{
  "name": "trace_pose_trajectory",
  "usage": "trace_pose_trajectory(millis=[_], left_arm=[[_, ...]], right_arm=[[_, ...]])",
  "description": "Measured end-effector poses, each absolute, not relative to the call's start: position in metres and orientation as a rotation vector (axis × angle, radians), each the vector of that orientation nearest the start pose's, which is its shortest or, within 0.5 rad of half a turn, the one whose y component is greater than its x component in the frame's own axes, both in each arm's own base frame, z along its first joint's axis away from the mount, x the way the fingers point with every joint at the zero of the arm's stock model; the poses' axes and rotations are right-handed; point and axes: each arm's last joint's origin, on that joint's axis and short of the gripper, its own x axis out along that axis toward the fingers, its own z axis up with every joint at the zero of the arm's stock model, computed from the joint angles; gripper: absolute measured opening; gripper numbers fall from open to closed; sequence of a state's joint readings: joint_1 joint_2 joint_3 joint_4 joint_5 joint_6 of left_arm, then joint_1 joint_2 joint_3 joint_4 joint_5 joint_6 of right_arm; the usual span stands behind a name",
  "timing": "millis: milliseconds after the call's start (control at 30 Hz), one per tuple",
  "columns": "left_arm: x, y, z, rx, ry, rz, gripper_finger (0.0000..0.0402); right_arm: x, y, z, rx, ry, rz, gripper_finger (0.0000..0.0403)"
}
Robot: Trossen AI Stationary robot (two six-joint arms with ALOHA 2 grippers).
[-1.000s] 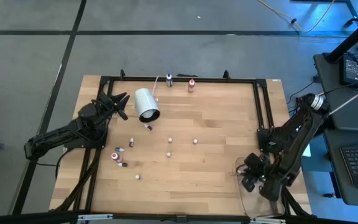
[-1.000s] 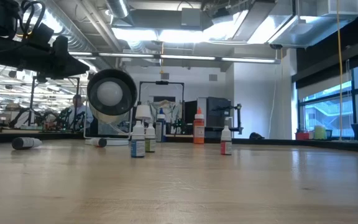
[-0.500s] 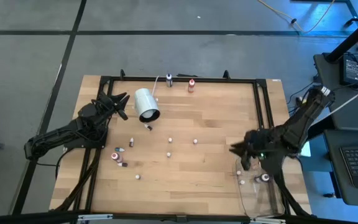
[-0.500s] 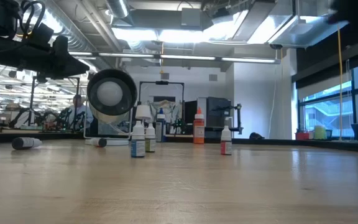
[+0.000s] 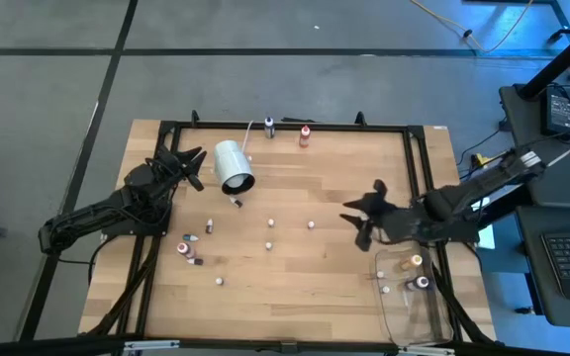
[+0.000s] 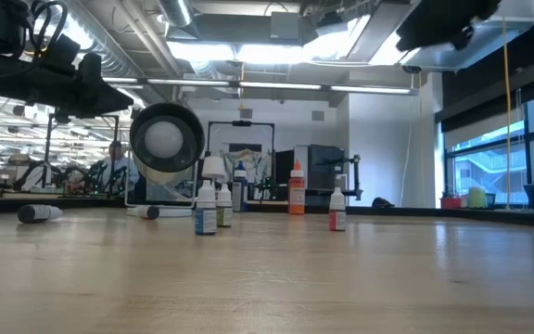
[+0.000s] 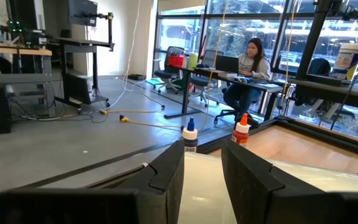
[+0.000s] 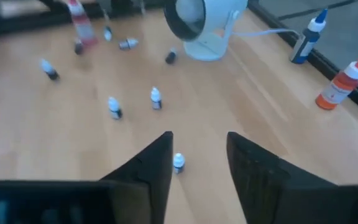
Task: Pick & Place food coloring
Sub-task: Put the right small pink food coloring bottle into the transparent bin
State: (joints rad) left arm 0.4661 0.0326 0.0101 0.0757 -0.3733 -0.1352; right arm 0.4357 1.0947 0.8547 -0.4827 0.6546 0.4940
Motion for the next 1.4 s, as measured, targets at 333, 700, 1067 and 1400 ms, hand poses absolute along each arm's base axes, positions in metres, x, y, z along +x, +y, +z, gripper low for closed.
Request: trace_pose_trajectory(millis=[333, 700, 1067, 1400], left_arm=[[0.082, 0.053, 0.172, -0.125, -0.114, 0.834, 0.0104], [0.082, 0.053, 0.172, -0.124, -0.114, 0.834, 0.0104], [0.082, 0.053, 0.172, -0.124, -0.114, 0.834, 0.0104], [0.082, 0.053, 0.172, -0.117, -0.11, 0.835, 0.0104]], right_arm=[[0.258, 0.064, 0.227, -0.052, 0.689, -0.475, 0.0221], [0.29, 0.069, 0.184, -0.077, 0.831, -0.227, 0.0226], [0.307, 0.049, 0.155, -0.042, 0.91, -0.19, 0.0226], [0.314, 0.036, 0.138, 0.015, 0.961, -0.161, 0.021]])
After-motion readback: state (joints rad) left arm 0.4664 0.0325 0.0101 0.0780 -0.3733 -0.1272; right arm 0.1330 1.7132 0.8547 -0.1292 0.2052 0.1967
